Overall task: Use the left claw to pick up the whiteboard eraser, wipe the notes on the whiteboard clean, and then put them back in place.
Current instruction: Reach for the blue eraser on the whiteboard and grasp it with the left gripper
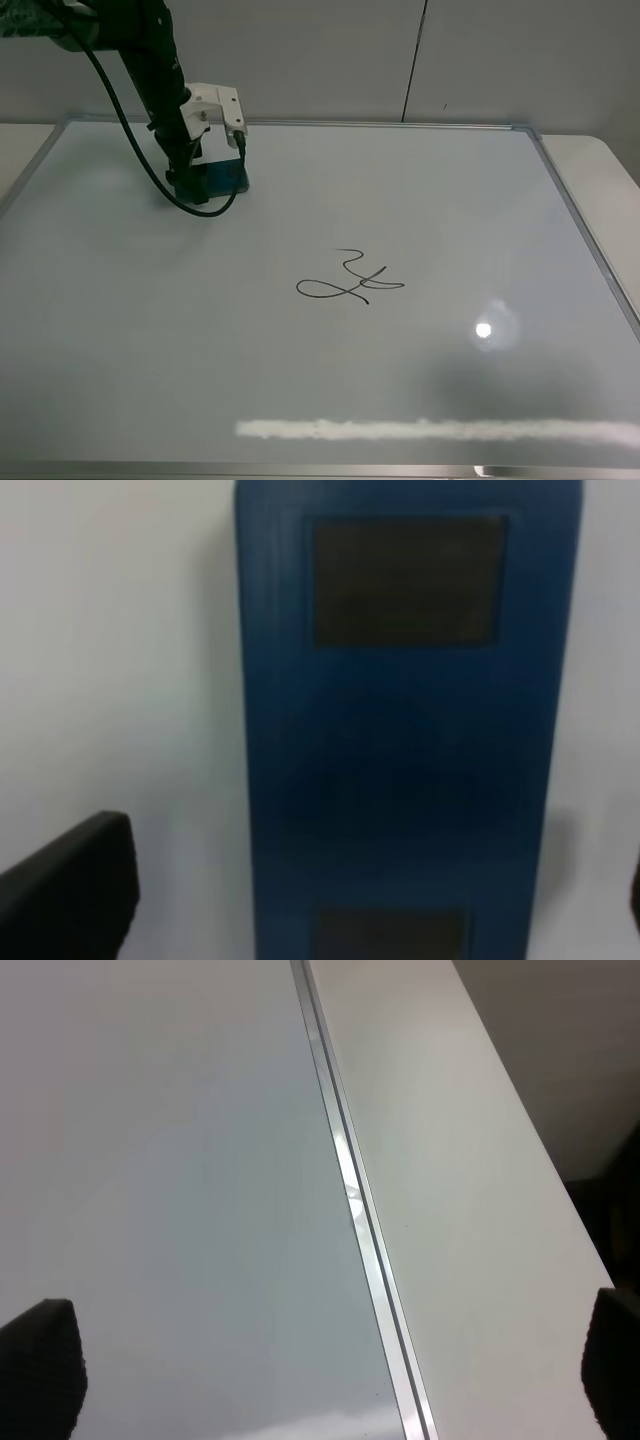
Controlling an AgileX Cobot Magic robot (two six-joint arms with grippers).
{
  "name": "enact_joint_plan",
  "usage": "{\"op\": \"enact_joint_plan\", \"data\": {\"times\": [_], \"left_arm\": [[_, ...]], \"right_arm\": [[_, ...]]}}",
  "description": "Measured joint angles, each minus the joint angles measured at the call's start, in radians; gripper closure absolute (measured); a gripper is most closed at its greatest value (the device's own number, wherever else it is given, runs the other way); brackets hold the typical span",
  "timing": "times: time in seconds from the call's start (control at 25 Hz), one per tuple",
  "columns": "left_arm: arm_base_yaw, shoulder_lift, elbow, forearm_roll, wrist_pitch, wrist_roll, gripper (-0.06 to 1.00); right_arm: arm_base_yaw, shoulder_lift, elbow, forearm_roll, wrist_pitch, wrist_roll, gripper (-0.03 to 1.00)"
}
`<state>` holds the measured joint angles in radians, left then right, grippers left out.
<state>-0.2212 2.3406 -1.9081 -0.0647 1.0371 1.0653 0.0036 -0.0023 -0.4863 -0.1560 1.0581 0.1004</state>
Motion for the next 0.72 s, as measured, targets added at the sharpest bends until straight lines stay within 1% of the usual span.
{"op": "enact_joint_plan", "data": {"times": [0.44,0.72], "left_arm": [[-0.009,0.0,0.0,-0.01,-0.032,0.003,-0.05],[-0.011,0.012,0.0,-0.015,-0.034,0.004,-0.05]], "right_arm": [[0.0,0.0,0.0,0.0,0.0,0.0,-0.02],[0.0,0.0,0.0,0.0,0.0,0.0,-0.02]]}}
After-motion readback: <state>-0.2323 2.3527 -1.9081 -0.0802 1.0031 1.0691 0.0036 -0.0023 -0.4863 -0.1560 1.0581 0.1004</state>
